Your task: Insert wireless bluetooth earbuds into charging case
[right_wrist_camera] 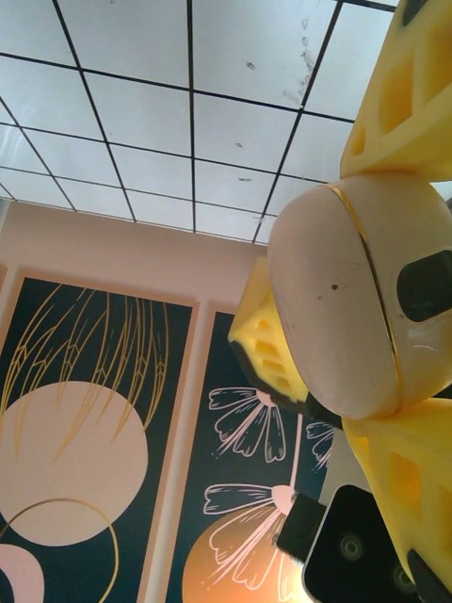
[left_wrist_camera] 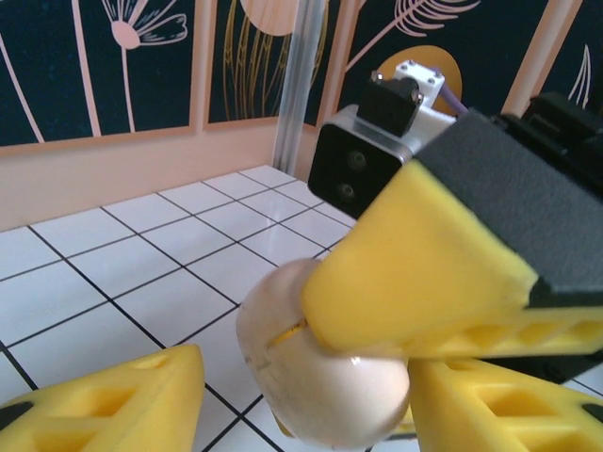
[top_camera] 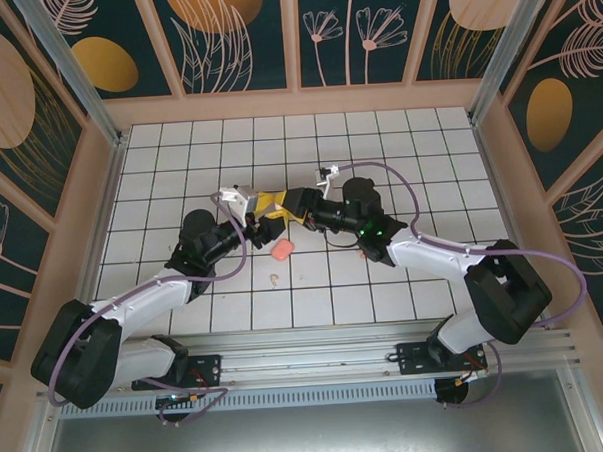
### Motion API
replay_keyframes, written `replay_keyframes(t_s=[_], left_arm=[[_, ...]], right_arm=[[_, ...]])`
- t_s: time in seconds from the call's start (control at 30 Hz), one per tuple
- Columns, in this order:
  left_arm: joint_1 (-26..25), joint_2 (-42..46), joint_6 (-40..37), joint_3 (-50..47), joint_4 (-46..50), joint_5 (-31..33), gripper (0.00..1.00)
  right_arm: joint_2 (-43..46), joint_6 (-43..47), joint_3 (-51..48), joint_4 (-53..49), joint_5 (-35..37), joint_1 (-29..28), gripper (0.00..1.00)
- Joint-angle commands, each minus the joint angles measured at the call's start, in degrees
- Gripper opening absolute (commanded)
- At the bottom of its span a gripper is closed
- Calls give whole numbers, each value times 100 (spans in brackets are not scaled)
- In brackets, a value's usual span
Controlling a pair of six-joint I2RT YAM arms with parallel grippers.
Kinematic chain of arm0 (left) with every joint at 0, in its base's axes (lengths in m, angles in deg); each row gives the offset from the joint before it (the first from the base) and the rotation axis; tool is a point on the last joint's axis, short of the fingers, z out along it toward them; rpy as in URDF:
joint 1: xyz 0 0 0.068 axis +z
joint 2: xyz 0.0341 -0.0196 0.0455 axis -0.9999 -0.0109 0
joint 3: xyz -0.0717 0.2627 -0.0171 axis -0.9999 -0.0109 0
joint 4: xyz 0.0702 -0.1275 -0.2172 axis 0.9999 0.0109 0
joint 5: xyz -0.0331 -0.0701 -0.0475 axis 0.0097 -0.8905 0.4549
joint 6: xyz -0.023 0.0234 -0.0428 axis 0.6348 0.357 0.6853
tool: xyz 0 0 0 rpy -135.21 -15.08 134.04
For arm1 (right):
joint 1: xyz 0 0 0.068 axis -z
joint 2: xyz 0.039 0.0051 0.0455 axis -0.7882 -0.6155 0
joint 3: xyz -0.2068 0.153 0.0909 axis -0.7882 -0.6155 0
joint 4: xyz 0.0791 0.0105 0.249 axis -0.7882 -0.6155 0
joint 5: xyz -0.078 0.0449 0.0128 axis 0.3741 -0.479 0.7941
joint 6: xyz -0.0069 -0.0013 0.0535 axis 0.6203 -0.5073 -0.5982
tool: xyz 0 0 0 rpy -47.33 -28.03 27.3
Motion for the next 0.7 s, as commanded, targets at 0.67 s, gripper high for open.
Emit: replay_keyframes(t_s=[0.67], left_arm=[[-33, -120, 86, 287, -67, -465, 18]], right_arm=[[825, 1531, -506, 236, 172, 91, 81]])
